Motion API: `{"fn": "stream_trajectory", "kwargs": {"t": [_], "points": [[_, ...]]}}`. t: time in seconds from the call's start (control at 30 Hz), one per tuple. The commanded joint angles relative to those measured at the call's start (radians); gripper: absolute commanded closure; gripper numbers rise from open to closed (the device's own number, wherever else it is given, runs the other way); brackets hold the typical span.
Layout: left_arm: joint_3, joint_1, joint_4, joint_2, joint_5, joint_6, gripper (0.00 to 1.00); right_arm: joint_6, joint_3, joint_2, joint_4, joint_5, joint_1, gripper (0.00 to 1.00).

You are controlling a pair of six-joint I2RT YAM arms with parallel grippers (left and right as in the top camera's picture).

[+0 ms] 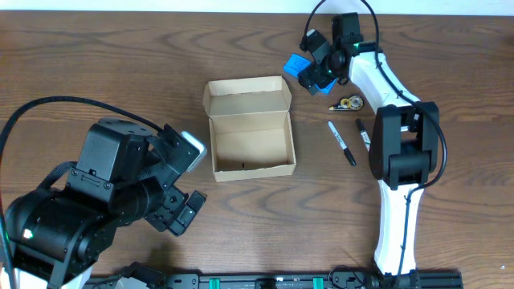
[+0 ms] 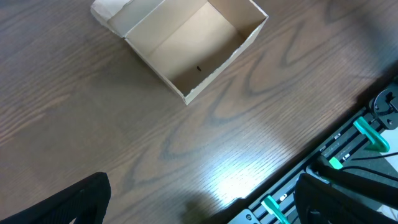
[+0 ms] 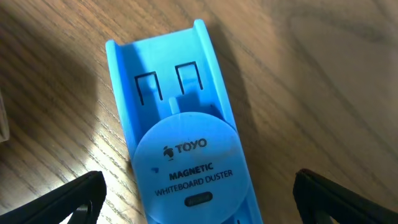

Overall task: Pack container
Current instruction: 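Lift the blue duster with the right gripper and carry it toward the box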

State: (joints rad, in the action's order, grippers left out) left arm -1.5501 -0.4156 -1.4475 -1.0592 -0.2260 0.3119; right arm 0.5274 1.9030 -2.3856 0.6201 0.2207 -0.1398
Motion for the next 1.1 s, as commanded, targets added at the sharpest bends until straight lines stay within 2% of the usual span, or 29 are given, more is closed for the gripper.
{"fn": "stream_trajectory", "kwargs": {"t": [0.0, 0.13, 0.23, 0.53, 0.77, 1.07], "points": [[-0.018, 0.003, -0.004, 0.001, -0.003, 0.006, 0.05, 0.012, 0.021, -0.039, 0.0, 0.005, -0.006, 0.01], [-0.018, 0.003, -0.004, 0.001, -0.003, 0.006, 0.05, 0.012, 0.021, -0.039, 0.0, 0.004, -0.006, 0.04], [-0.018, 0.003, -0.004, 0.001, -0.003, 0.006, 0.05, 0.012, 0.02, -0.039, 0.0, -0.013, -0.006, 0.14], [-0.018, 0.003, -0.004, 0.001, -0.003, 0.006, 0.05, -0.016, 0.019, -0.039, -0.001, -0.014, -0.006, 0.3], [-0.018, 0.003, -0.004, 0.001, -0.003, 0.006, 0.05, -0.073, 0.019, -0.039, 0.0, -0.014, -0.006, 0.48], [-0.018, 0.003, -0.004, 0.001, -0.003, 0.006, 0.05, -0.185, 0.029, -0.032, -0.002, -0.014, -0.006, 0.5]]}}
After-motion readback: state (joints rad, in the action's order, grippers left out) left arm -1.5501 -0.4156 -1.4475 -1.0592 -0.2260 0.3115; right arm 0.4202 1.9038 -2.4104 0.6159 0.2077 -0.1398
